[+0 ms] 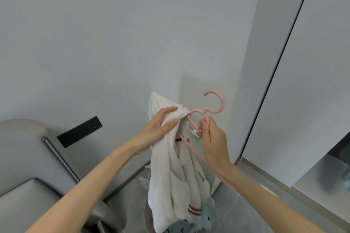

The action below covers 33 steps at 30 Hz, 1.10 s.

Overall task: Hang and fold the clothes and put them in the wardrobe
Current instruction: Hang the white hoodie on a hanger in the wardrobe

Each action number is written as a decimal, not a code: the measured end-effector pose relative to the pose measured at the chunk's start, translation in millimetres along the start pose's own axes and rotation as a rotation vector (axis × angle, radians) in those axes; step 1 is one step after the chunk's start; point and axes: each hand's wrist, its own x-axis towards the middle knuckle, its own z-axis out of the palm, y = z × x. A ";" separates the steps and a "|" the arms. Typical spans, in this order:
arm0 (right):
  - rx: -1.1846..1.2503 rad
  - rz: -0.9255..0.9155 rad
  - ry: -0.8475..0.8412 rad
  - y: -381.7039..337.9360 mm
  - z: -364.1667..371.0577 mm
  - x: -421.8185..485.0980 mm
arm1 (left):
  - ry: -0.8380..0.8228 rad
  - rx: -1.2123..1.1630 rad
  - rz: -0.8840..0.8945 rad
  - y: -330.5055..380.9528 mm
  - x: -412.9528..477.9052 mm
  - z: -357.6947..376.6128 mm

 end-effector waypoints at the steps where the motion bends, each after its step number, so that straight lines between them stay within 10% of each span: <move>1: 0.016 -0.027 0.021 -1.5 -2.3 -0.6 | -0.027 0.053 0.022 1.0 -2.7 3.6; 9: 0.021 -0.277 0.116 -17.2 -17.3 14.8 | 0.431 1.244 0.727 31.5 13.4 -23.5; 14: -0.010 -0.331 0.081 -32.0 -22.7 27.1 | 0.367 1.241 0.902 49.4 29.2 -32.5; 22: -0.229 -0.657 0.264 -44.9 -26.1 45.1 | 0.444 0.824 0.569 38.8 34.8 -61.7; 24: -0.249 -0.710 0.095 -18.9 -21.5 34.5 | 0.483 0.764 0.489 32.6 31.4 -68.2; 28: -0.167 -0.191 -0.451 11.8 3.7 12.4 | 0.566 0.743 0.365 28.3 24.7 -70.3; 33: 0.213 0.087 -0.591 -11.7 28.8 8.9 | 0.615 0.708 0.341 27.8 21.4 -73.9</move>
